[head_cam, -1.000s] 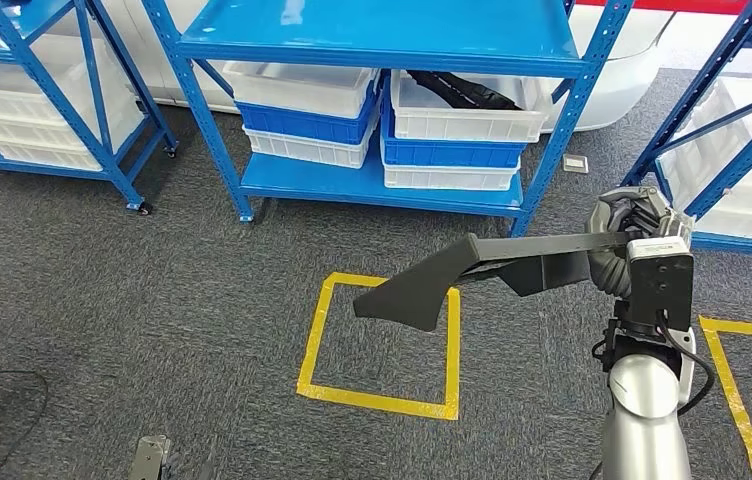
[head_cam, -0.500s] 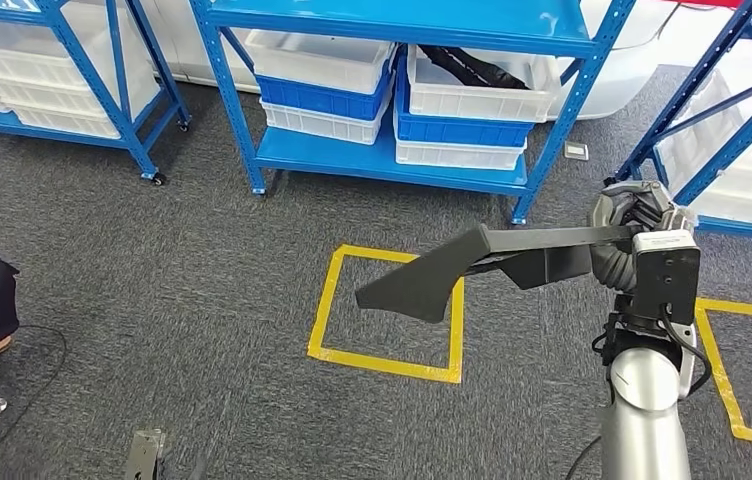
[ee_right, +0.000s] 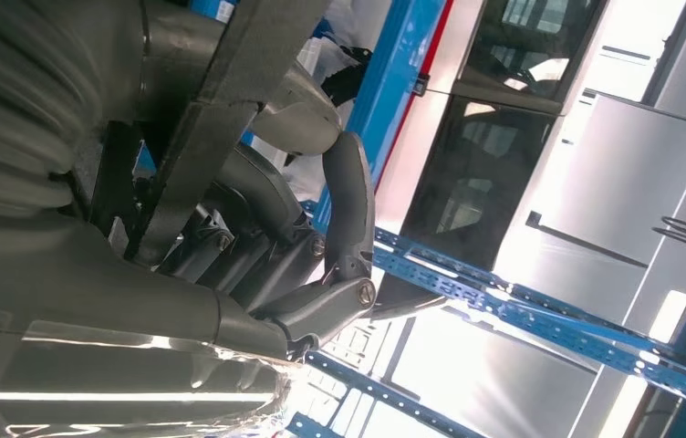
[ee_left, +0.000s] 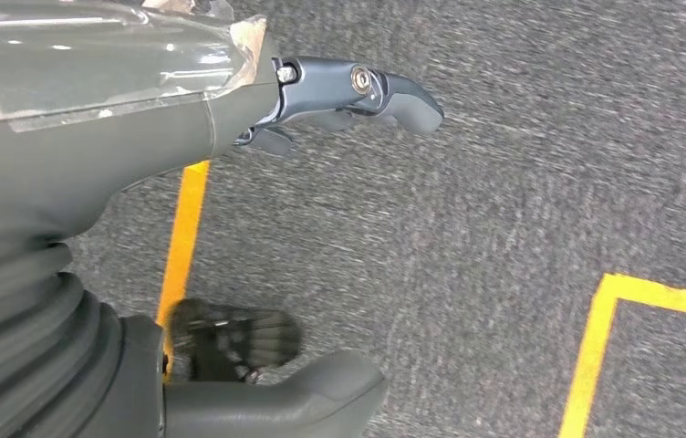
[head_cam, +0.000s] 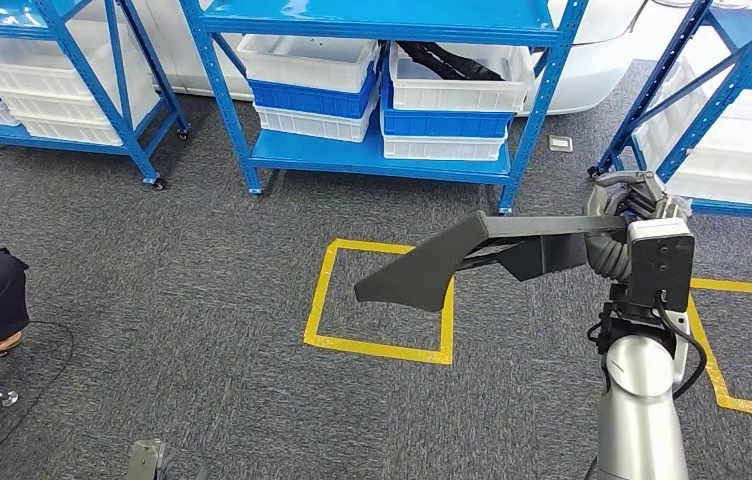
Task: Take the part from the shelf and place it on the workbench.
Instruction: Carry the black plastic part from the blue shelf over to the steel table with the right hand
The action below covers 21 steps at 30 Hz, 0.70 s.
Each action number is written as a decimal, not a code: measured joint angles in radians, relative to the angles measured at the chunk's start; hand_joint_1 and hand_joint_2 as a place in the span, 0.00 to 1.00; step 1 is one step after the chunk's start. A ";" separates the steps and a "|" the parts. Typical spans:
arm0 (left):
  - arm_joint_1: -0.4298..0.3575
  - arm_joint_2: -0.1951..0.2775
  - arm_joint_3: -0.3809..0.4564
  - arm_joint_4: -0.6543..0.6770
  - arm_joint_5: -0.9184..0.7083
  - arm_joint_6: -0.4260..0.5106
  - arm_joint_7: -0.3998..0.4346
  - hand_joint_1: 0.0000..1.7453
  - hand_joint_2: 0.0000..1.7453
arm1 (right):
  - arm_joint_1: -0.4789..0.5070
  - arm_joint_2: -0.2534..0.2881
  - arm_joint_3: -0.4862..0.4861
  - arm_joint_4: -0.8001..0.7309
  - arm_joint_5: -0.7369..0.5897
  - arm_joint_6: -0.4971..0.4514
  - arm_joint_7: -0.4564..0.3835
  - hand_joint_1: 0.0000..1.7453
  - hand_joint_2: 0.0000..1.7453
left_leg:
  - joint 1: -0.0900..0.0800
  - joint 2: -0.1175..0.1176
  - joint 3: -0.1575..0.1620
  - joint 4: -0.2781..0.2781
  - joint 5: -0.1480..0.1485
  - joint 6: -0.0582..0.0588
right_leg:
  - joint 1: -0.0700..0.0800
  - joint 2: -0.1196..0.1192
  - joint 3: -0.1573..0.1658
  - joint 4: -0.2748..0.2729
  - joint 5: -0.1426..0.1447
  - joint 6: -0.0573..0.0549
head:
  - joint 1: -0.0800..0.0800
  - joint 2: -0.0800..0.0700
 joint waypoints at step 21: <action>0.004 -0.001 0.012 0.000 0.010 0.001 -0.014 0.00 1.00 | -0.043 0.013 0.022 0.042 0.049 -0.014 0.018 1.00 1.00 | -0.005 -0.030 0.149 -0.285 0.127 0.035 | -0.020 0.037 -0.036 0.037 -0.016 0.070 | 0.002 0.000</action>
